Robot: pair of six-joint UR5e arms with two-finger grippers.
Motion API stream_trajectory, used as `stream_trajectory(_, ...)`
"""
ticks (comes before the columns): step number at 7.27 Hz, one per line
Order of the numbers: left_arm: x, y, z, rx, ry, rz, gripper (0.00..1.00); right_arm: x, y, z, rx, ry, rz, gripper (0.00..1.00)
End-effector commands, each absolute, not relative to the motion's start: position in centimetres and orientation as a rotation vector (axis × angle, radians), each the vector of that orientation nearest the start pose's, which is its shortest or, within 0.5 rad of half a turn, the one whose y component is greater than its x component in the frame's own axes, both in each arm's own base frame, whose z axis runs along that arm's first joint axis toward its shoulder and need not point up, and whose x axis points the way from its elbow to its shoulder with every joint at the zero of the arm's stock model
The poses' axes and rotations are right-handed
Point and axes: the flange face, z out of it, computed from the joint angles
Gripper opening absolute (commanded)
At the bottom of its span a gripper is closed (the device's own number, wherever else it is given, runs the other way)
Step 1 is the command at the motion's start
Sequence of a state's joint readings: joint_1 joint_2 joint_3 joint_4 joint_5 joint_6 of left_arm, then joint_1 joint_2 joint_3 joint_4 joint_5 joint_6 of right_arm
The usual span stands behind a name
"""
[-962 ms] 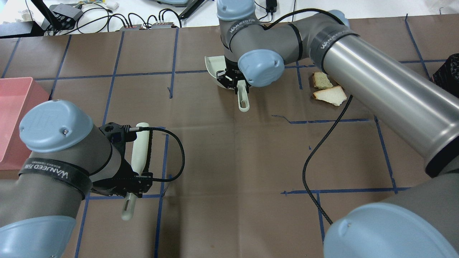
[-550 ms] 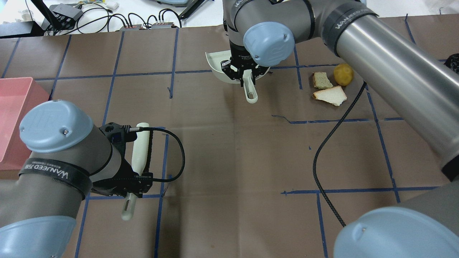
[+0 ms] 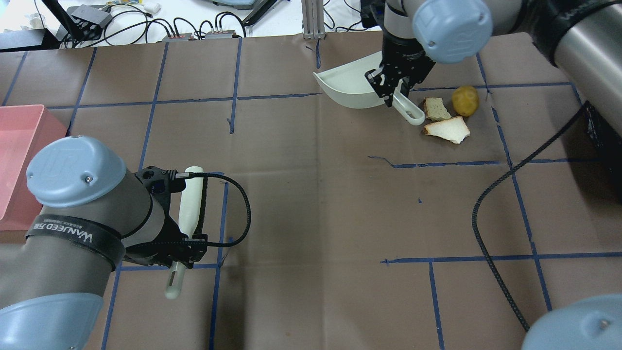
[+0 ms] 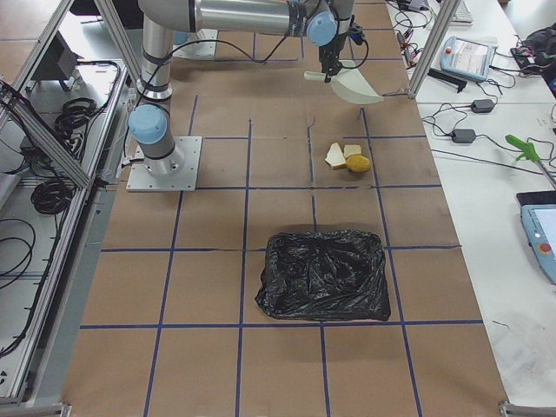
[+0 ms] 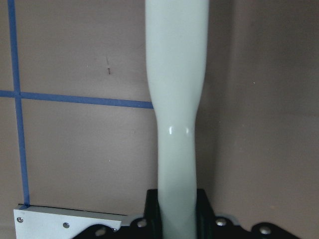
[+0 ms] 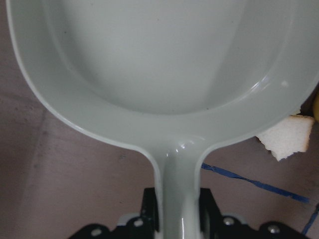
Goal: Sweep and dump trash in nearest bin
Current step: 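Lift the dustpan with the right gripper and carry it past the trash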
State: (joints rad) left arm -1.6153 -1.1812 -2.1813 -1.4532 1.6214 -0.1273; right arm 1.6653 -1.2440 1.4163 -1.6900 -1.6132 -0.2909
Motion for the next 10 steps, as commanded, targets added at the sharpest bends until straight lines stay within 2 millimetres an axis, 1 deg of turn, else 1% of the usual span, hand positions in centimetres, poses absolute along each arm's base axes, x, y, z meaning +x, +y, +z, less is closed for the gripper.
stream_trajectory(1, -14.2, -30.4, 36.1, -0.123, 3.076, 0.151, 0.08, 8.5, -59.0, 39.6, -0.850, 3.049, 0.110, 0.00)
stream_trajectory(2, -14.2, -30.4, 36.1, -0.123, 3.076, 0.151, 0.08, 2.8, -58.8, 40.0, -0.928, 3.022, 0.113, 0.00)
stream_trajectory(3, -14.2, -30.4, 36.1, -0.124, 3.078, 0.151, 0.08, -1.9, -58.2, 40.2, -1.074, 2.994, 0.143, 0.00)
stream_trajectory(5, -14.2, -30.4, 36.1, -0.124, 3.078, 0.149, 0.08, -11.0, -57.5, 40.4, -1.304, 2.904, 0.128, 0.00)
stream_trajectory(6, -14.2, -30.5, 36.0, -0.124, 3.078, 0.151, 0.08, -13.8, -57.3, 40.8, -1.436, 2.876, 0.091, 0.00)
stream_trajectory(7, -14.2, -30.4, 36.0, -0.124, 3.079, 0.149, 0.08, -15.9, -57.3, 40.6, -1.592, 2.835, 0.121, 0.00)
stream_trajectory(8, -14.3, -30.5, 36.0, -0.122, 3.083, 0.147, 0.08, -17.0, -57.6, 41.0, -1.739, 2.798, 0.101, 0.00)
stream_trajectory(9, -14.3, -30.5, 35.9, -0.124, 3.084, 0.150, 0.08, -17.7, -58.5, 40.7, -1.920, 2.739, 0.079, 0.00)
stream_trajectory(10, -14.3, -30.6, 35.9, -0.124, 3.084, 0.150, 0.08, -18.6, -59.7, 38.9, -2.056, 2.658, 0.083, 0.00)
